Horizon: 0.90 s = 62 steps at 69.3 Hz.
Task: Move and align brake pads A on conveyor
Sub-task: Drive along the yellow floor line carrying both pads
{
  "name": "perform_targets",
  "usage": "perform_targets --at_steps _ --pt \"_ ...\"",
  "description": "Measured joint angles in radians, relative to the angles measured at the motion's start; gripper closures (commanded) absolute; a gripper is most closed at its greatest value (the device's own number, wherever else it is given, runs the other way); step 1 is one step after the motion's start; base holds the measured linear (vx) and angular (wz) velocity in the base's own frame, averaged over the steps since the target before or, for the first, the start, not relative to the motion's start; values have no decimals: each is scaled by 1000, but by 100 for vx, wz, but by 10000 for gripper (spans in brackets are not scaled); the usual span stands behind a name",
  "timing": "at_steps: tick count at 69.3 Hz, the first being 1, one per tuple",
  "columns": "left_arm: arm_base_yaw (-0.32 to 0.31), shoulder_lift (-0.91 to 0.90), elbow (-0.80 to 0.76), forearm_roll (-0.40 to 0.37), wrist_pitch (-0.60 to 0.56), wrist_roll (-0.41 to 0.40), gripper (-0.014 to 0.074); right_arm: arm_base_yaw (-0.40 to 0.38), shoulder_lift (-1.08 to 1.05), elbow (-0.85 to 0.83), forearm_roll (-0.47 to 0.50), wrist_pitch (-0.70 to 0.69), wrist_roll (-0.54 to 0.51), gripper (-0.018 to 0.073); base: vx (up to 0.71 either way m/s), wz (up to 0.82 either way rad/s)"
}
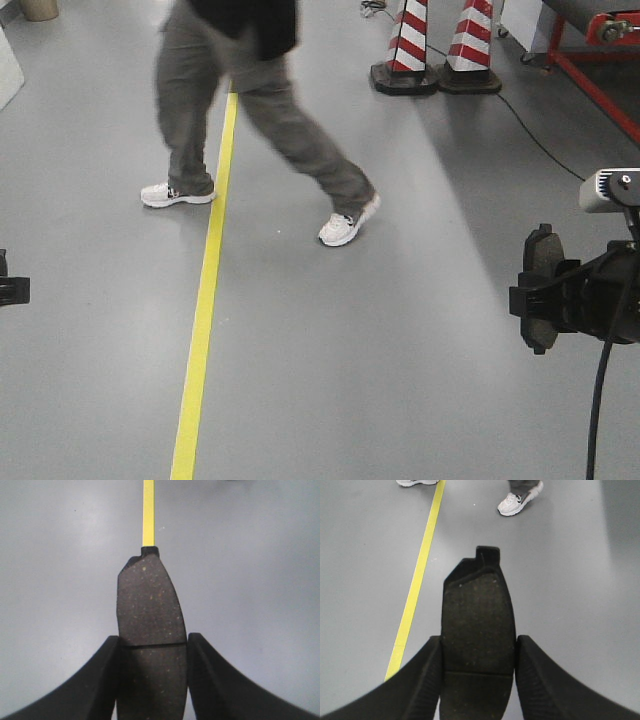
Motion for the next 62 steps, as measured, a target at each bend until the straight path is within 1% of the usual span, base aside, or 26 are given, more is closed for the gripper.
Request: perform_targets --at_steps 62 --pt "0 0 0 0 0 0 489 0 0 0 0 0 0 500 46 3"
